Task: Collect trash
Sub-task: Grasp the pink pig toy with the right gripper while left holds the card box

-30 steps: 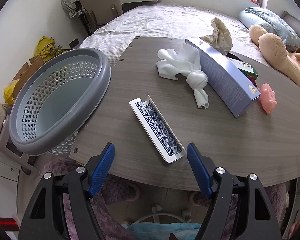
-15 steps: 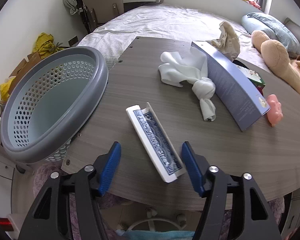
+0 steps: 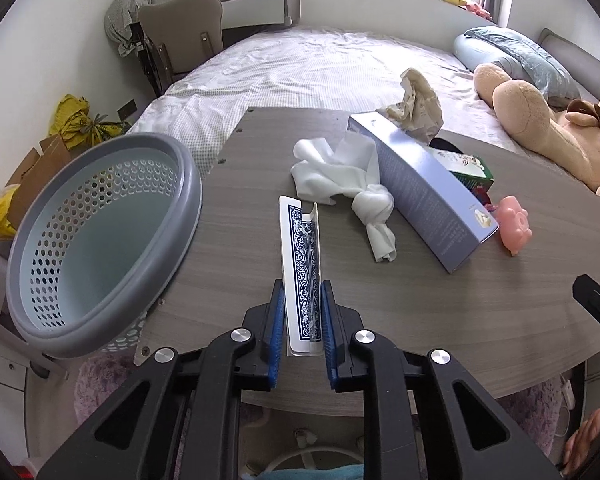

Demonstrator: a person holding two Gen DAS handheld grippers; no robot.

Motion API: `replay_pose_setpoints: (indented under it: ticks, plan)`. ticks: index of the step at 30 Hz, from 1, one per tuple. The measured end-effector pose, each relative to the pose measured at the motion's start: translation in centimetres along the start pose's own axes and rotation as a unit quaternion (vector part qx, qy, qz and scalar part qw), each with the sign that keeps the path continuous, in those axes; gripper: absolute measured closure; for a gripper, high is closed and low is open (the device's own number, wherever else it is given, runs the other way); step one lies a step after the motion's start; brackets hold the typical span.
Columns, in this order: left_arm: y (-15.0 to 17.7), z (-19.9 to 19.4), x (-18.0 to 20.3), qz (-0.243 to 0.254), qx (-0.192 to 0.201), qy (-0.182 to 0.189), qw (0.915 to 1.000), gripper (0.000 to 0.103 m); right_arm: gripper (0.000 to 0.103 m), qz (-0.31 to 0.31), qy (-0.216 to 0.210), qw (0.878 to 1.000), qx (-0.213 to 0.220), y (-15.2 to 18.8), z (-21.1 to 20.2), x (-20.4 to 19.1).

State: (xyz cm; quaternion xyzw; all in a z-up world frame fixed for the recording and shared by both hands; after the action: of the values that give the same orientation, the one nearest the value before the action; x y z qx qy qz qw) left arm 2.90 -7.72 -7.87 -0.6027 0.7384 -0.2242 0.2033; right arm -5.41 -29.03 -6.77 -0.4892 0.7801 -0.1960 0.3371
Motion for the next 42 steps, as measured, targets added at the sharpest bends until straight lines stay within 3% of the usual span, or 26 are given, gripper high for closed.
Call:
replay_pose_setpoints:
  ticks: [8, 13, 19, 25, 27, 42]
  plan:
    - [-0.9, -2.0, 0.1, 0.017, 0.043, -0.013, 0.9988, 0.086, 0.023, -0.036, 0.024, 0.999, -0.010, -2.4, 3.4, -1.5]
    - [-0.6, -1.9, -0.1, 0.023, 0.045, -0.015, 0.9986, 0.086, 0.024, -0.056, 0.048, 0.997, -0.018, -3.3, 5.5, -2.3]
    - [-0.7, -1.3, -0.8, 0.020, 0.041, -0.014, 0.9989, 0.086, 0.033, -0.072, 0.066, 0.995, -0.036, -3.5, 7.6, -3.1]
    - [-0.6, -1.0, -1.5, 0.011, 0.034, -0.013, 0.9993, 0.086, 0.052, -0.095, 0.078, 0.991, -0.043, -3.2, 8.4, -4.0]
    - [-0.6, -0.9, -1.6, 0.008, 0.032, -0.012, 0.9994, 0.085, 0.071, -0.095, 0.069, 0.992, -0.044, -3.2, 8.4, -4.0]
    - [-0.3, -3.5, -1.9, 0.000, 0.057, -0.015, 0.9982, 0.085, 0.071, -0.078, 0.038, 0.996, -0.028, -1.5, 4.2, -4.5]
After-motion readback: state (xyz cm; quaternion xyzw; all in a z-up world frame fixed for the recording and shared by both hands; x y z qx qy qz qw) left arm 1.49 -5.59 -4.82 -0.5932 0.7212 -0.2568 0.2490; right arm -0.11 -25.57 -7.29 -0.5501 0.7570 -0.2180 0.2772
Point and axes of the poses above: each gripper's, at about its wrist camera, not at the fingertips, and z roughly the way its jaws point, x to its right, y to its underside, the point moved 1 cm from there along z, roughly the way its jaws point
